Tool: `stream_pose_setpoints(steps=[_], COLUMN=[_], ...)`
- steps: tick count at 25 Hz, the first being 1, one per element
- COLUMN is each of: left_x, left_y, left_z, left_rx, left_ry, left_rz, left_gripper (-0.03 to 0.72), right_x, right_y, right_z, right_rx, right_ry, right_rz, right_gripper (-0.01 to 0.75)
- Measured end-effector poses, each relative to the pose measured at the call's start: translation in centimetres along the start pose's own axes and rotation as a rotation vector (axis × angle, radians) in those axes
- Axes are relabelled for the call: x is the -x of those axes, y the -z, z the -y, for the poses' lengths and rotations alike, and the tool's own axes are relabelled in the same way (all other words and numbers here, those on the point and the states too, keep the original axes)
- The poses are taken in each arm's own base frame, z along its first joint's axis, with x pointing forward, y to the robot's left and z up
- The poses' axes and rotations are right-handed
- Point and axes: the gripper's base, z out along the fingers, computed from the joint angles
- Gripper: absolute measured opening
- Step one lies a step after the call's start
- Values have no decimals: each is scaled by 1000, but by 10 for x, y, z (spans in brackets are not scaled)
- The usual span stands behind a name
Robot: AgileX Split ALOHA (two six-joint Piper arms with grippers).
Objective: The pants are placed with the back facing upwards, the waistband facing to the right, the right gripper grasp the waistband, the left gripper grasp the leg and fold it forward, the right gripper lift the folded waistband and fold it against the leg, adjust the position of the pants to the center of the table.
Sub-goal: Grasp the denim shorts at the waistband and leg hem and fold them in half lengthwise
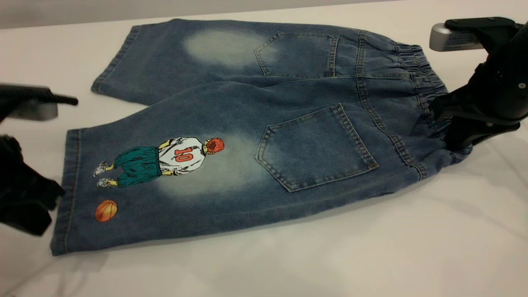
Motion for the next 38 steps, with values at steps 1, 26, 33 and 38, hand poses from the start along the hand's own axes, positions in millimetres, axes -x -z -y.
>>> stream_pose_setpoints(steps=[1,26,33,38], left_x=[1,4,6,10], left_y=[3,-14,-27,-33], left_z=[0,-3,10,22], left_rx=[7,21,10,13], left_ry=[-19,-50,-104,-197], left_rz=[13,26,-11,-10], left_gripper=[76,402,402,400], right_x=[0,1,1,1], right_y=[0,0,0,0], right_z=[0,-1,-1,-1], right_rx=[0,8,7,9], right_ry=[0,-3,-4,-4], right_rz=[-1,-7,-5,-8], right_gripper=[41,43,43,43])
